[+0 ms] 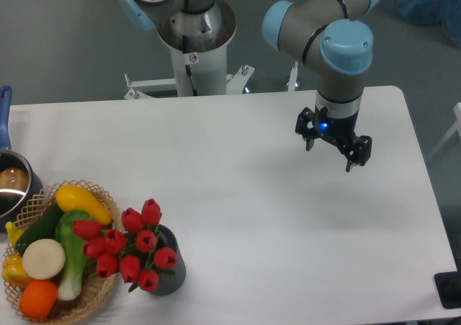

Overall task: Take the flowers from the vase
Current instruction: 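Move the open gripper toward the red tulips in the grey vase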

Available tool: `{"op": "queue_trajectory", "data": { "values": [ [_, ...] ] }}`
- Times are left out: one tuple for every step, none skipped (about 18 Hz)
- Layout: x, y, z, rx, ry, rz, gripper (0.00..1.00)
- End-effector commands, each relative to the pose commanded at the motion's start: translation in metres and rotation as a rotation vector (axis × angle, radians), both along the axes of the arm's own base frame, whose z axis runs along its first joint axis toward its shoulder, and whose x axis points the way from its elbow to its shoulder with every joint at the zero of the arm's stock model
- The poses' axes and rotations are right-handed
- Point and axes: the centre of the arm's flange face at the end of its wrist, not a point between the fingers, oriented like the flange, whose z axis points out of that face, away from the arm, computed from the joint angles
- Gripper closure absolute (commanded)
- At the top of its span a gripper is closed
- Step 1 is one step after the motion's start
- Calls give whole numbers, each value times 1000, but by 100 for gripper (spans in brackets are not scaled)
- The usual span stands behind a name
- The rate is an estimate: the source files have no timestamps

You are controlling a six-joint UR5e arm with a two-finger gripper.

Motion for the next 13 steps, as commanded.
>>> {"op": "queue_trajectory", "data": {
  "values": [
    [1,1,0,0,0,-2,0],
    [0,1,1,1,1,-2,0],
    [1,1,0,3,0,-4,0],
    [1,1,0,6,-1,-4,0],
    [2,2,-1,6,-5,-4,0],
    [4,2,-1,7,-5,-1,0],
    [7,2,-2,15,-9,3,0],
    [8,3,-4,26,-16,6,0],
    [10,3,-3,31,-19,6,0],
    [15,2,-6,32,-28,15,0],
    [22,-1,-7,45,-39,37,0],
    [27,-3,-8,65,-47,59,0],
    [33,-2,-5,87,-49,68,0]
  ]
}}
